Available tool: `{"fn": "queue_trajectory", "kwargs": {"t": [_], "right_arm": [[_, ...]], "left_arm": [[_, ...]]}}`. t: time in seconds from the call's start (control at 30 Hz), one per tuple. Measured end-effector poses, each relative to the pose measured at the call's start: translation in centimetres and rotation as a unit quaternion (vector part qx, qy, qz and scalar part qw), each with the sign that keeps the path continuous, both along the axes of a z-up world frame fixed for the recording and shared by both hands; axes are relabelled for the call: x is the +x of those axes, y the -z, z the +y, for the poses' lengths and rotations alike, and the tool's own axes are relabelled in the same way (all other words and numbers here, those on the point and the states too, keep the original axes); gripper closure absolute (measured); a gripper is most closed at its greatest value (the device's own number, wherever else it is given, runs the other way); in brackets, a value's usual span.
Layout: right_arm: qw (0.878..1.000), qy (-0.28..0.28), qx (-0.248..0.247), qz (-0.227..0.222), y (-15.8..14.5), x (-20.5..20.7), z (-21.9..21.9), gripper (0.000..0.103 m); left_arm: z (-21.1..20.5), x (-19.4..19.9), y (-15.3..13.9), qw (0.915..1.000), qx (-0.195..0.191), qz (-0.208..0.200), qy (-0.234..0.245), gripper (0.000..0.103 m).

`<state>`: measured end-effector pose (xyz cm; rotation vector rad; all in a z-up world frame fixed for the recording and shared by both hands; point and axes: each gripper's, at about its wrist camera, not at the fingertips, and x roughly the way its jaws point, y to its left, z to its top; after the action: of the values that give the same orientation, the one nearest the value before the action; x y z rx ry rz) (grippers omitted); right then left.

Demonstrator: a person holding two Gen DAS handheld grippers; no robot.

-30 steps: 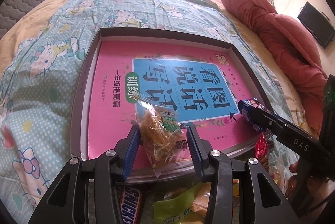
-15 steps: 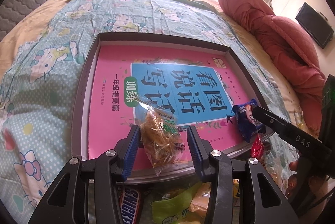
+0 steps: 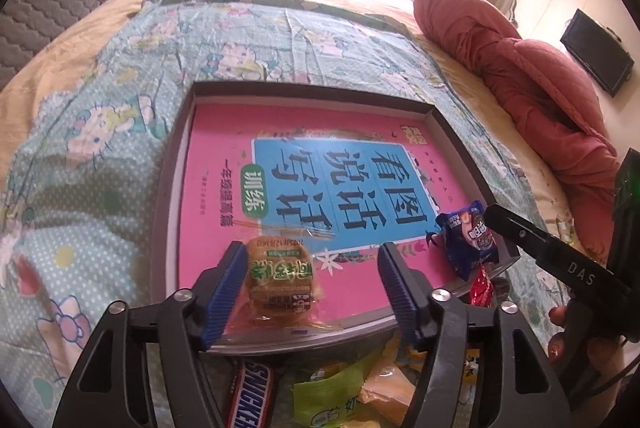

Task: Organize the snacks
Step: 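Open right gripper to drop Oreo pack in tray while left gripper releases cake bag there, then withdraw both open grippers from the tray back toward the loose snacks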

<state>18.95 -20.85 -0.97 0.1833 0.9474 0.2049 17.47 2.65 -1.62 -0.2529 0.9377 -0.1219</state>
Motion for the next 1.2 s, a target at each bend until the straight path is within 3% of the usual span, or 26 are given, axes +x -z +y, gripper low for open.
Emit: {"fn": "queue_trajectory", "kwargs": {"t": [0.47,0.83,1.2], "right_arm": [[0.997,-0.019,0.011,-0.078,-3.5,-1.8,0.2,0.023],[0.994,-0.026,-0.003,-0.11,-4.8,-3.5,0.0,0.019],[0.991,-0.034,-0.011,-0.131,-6.0,-5.7,-0.1,0.014]], "left_arm": [[0.8,-1.3,-2.2,0.9988,0.015,-0.045,-0.01,0.026],[0.2,-3.5,-3.5,0.9961,0.05,-0.073,-0.006,0.025],[-0.4,-5.9,-4.5,0.9957,0.049,-0.079,0.0,0.022]]}}
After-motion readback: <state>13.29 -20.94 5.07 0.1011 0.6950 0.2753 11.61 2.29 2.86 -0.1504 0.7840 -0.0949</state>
